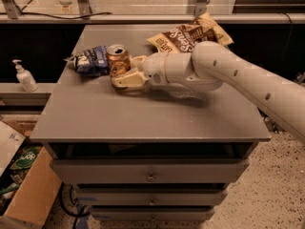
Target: Move orange can near blue chip bag
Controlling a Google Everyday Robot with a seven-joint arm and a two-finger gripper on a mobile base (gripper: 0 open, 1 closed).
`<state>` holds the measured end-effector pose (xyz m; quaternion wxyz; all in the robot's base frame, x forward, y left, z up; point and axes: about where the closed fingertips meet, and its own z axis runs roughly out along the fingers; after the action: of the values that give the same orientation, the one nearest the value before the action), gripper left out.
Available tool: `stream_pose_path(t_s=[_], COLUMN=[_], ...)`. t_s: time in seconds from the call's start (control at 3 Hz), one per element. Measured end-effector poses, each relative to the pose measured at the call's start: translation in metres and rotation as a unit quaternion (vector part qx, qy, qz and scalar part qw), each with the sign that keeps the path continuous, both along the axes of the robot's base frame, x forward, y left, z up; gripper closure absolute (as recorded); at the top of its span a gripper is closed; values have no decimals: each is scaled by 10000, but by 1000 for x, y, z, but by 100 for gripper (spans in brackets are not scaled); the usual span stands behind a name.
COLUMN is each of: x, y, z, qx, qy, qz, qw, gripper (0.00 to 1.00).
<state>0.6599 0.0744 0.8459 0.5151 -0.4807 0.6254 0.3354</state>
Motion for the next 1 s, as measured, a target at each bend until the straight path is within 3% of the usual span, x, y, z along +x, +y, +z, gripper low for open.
stream_pose_path(t_s=[0.33, 0.67, 1.0], x=[7, 10, 10], y=[17, 29, 32], z=[-6, -8, -7], qx=[7, 2, -8], qy=[-8, -11, -33], qz=[46, 51, 52], qw=[10000, 10000, 10000], gripper=[100, 83, 59])
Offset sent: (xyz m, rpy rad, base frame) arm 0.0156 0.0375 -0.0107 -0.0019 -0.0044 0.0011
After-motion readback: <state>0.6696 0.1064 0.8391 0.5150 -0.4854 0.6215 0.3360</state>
